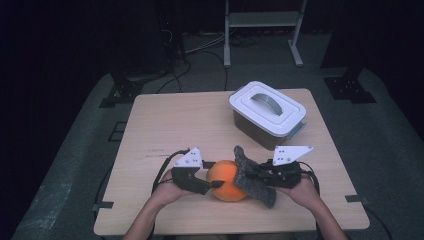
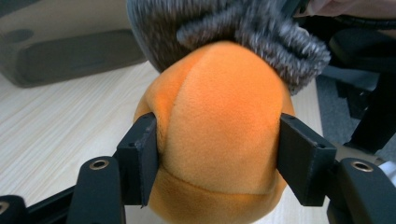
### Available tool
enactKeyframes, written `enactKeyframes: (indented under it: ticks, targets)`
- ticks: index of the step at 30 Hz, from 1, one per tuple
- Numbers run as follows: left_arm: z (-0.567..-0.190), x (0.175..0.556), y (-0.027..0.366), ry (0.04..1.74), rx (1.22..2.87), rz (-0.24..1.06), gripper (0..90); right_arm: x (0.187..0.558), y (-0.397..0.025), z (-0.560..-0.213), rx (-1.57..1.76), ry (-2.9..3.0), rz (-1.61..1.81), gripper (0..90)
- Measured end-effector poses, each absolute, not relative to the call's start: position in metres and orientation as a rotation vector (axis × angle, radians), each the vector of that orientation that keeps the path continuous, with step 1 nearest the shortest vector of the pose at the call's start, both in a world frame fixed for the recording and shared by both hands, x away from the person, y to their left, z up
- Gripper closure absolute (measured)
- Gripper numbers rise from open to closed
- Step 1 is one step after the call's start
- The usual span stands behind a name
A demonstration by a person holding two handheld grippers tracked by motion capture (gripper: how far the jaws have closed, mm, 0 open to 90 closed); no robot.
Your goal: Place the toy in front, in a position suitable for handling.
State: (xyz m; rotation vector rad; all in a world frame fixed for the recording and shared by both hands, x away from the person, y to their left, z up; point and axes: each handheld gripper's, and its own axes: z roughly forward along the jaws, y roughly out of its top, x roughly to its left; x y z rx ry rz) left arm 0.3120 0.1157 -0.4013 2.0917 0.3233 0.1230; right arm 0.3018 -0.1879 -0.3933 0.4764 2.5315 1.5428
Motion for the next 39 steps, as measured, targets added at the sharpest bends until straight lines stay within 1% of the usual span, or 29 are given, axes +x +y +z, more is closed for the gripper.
enactKeyframes:
  ticks: [5,6,8,11,12,14,15,17,18,20,24,28,32,34,39]
  targets:
    - [-0.403,0.315,0.117,0.332,2.054,0.083,27.7,0.306,-0.193,-0.402,0.506,2.58,1.537,77.2]
    - [-0.404,0.316,0.117,0.336,2.051,0.079,25.6,0.306,-0.194,-0.403,0.508,2.584,1.539,77.2]
    - [-0.406,0.317,0.117,0.353,2.056,0.073,18.4,0.307,-0.196,-0.406,0.51,2.596,1.542,77.1]
    - [-0.416,0.322,0.115,0.38,2.067,0.004,12.2,0.308,-0.198,-0.406,0.513,2.614,1.545,77.1]
    - [-0.419,0.323,0.114,0.383,2.064,-0.022,11.9,0.308,-0.198,-0.407,0.511,2.616,1.542,77.1]
    - [-0.421,0.324,0.114,0.381,2.053,-0.032,12.7,0.308,-0.198,-0.407,0.513,2.62,1.536,77.0]
    - [-0.42,0.323,0.115,0.377,2.05,-0.036,18.0,0.308,-0.199,-0.407,0.51,2.614,1.529,77.1]
    - [-0.415,0.321,0.117,0.353,2.063,0.007,30.9,0.309,-0.201,-0.405,0.512,2.607,1.526,77.3]
    - [-0.412,0.32,0.118,0.347,2.066,0.015,33.7,0.309,-0.203,-0.403,0.52,2.596,1.519,77.4]
    - [-0.407,0.318,0.12,0.344,2.07,0.051,35.8,0.311,-0.209,-0.4,0.546,2.573,1.503,77.6]
    - [-0.399,0.314,0.119,0.336,2.091,0.093,37.8,0.307,-0.209,-0.39,0.543,2.5,1.584,77.6]
    - [-0.392,0.308,0.112,0.31,2.116,0.121,38.1,0.299,-0.194,-0.379,0.466,2.472,1.642,77.6]
    - [-0.396,0.307,0.11,0.299,2.135,0.118,36.3,0.299,-0.18,-0.39,0.44,2.54,1.575,77.3]
    - [-0.398,0.308,0.109,0.3,2.115,0.1,33.2,0.302,-0.183,-0.396,0.45,2.567,1.579,77.3]
    - [-0.405,0.313,0.107,0.331,2.08,0.061,18.3,0.305,-0.191,-0.402,0.482,2.596,1.581,77.2]
